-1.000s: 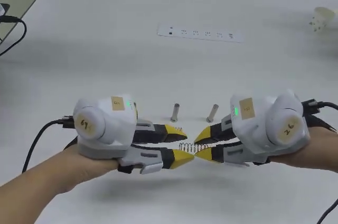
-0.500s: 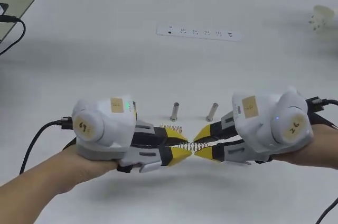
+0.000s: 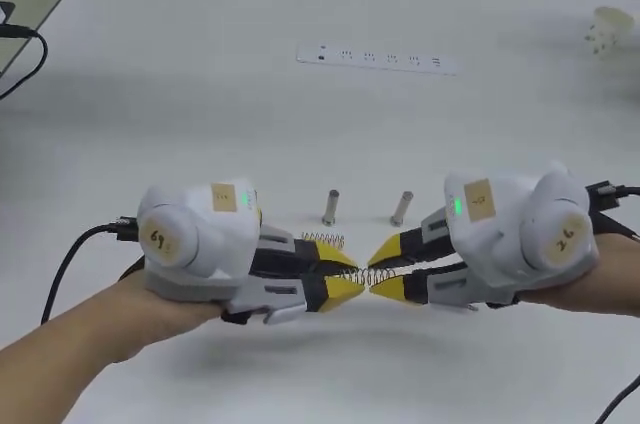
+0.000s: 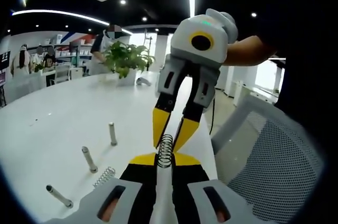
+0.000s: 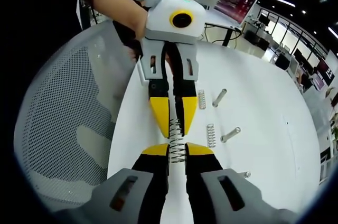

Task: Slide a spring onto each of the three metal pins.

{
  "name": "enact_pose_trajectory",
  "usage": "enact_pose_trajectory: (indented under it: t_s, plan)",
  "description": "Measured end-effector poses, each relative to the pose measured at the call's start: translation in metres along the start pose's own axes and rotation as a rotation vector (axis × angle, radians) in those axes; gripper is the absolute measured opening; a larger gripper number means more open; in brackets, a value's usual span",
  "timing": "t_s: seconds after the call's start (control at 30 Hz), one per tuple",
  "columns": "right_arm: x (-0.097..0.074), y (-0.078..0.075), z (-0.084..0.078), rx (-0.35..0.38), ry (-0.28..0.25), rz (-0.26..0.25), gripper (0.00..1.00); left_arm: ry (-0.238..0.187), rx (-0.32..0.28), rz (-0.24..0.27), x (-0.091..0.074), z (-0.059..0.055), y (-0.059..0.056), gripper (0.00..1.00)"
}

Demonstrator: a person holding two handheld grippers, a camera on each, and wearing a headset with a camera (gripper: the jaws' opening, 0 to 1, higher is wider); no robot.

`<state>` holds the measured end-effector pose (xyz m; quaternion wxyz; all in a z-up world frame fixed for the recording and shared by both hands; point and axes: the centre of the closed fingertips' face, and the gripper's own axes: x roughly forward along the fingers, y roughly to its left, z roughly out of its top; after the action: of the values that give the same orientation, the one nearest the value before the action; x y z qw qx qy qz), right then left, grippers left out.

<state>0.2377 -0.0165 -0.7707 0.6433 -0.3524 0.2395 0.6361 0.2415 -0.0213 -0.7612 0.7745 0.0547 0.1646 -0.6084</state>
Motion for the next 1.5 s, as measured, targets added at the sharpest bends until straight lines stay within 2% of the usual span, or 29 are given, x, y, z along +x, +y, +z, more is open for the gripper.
enact_pose_trajectory:
  t_s: [0.17, 0.23, 0.33, 0.83, 1.1, 1.2, 1.43, 1.5]
  plan:
    - [0.0, 0.003, -0.011, 0.024, 0.028, 0.005, 0.13, 0.015, 0.0, -0.008, -0.002, -0.003, -0.002, 0.02]
    - [-0.001, 0.004, -0.013, 0.025, 0.023, 0.002, 0.11, 0.015, -0.005, -0.009, -0.004, -0.004, -0.002, 0.02]
    - [-0.004, 0.004, -0.01, 0.026, -0.001, -0.006, 0.1, 0.017, -0.004, -0.014, -0.004, -0.004, -0.002, 0.02]
    - [-0.011, 0.001, -0.004, 0.028, -0.036, -0.006, 0.08, 0.003, -0.013, -0.018, -0.006, -0.001, -0.002, 0.02]
    - [-0.02, 0.0, 0.008, 0.016, -0.076, -0.001, 0.07, -0.001, -0.017, -0.021, -0.008, -0.002, -0.002, 0.02]
    - [-0.024, -0.001, 0.02, 0.036, -0.122, 0.006, 0.07, 0.007, -0.013, -0.023, -0.007, -0.004, -0.002, 0.02]
    - [-0.024, -0.001, 0.029, 0.025, -0.136, 0.012, 0.07, 0.008, -0.01, -0.025, -0.008, -0.003, -0.002, 0.02]
    - [-0.026, -0.001, 0.036, 0.033, -0.162, 0.016, 0.07, 0.008, -0.008, -0.029, -0.007, -0.003, -0.003, 0.02]
